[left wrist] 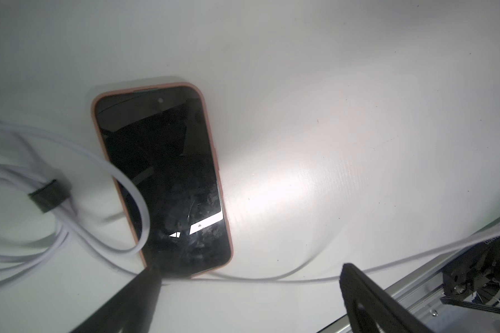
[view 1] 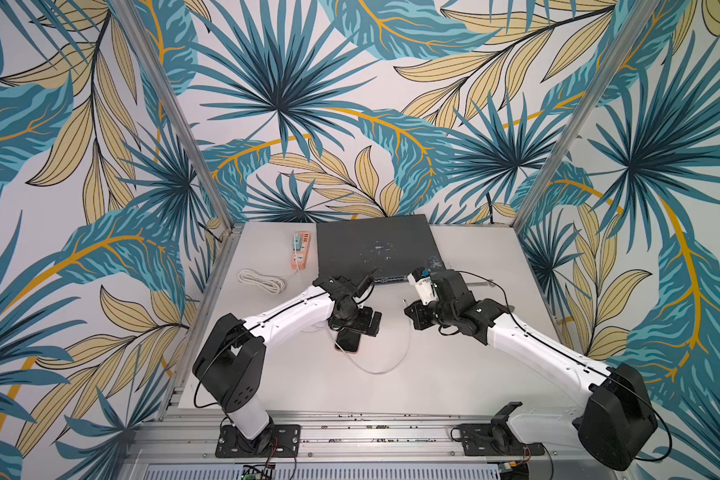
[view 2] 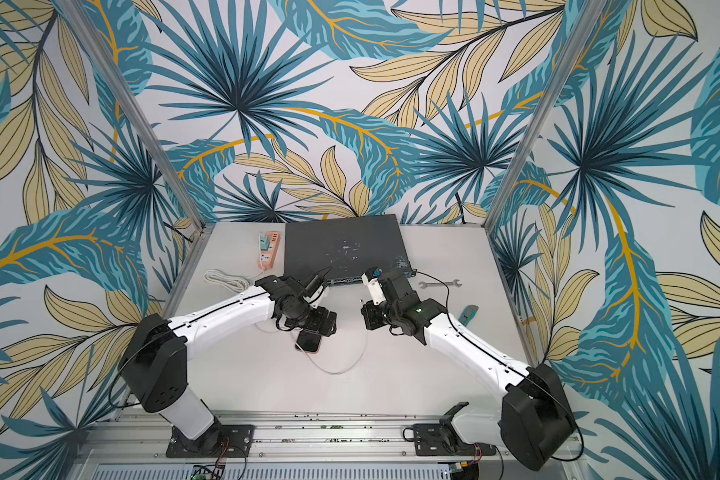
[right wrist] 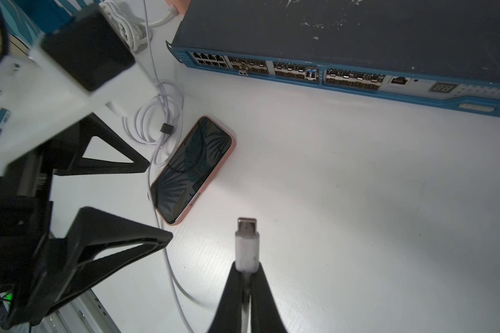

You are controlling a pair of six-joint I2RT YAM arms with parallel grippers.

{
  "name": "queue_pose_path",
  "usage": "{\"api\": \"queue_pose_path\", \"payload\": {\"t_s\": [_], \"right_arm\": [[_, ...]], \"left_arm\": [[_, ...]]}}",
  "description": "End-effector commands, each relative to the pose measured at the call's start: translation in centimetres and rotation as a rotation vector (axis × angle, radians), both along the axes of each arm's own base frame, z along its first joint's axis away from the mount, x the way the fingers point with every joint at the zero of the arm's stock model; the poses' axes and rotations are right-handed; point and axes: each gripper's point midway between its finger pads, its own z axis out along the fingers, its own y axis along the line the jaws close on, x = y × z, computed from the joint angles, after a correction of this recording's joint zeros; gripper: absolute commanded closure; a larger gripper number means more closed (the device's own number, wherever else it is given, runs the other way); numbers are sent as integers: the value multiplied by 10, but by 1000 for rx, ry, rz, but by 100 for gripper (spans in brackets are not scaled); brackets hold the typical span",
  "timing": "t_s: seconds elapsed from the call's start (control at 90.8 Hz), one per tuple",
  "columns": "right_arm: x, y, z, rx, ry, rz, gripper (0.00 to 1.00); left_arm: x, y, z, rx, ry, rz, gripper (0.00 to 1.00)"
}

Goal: Plug the charging cable into the phone
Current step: Pick up the phone at the center of the board.

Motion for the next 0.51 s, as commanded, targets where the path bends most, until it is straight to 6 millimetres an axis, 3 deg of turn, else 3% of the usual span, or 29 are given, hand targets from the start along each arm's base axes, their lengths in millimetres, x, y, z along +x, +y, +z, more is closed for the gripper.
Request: {"api": "queue_pose_path", "payload": {"t_s": [0.0, 0.286, 0.496], "right_arm": [[-5, -2, 3, 31, -1, -10, 100], [-9, -7, 0, 18, 1, -13, 100], [-9, -6, -1, 17, 8, -8, 100]], "left_arm": [[9, -12, -2, -21, -1, -24, 0], [19, -14, -22, 33, 27, -15, 0], [30, 1, -28, 86, 30, 44, 0]]}}
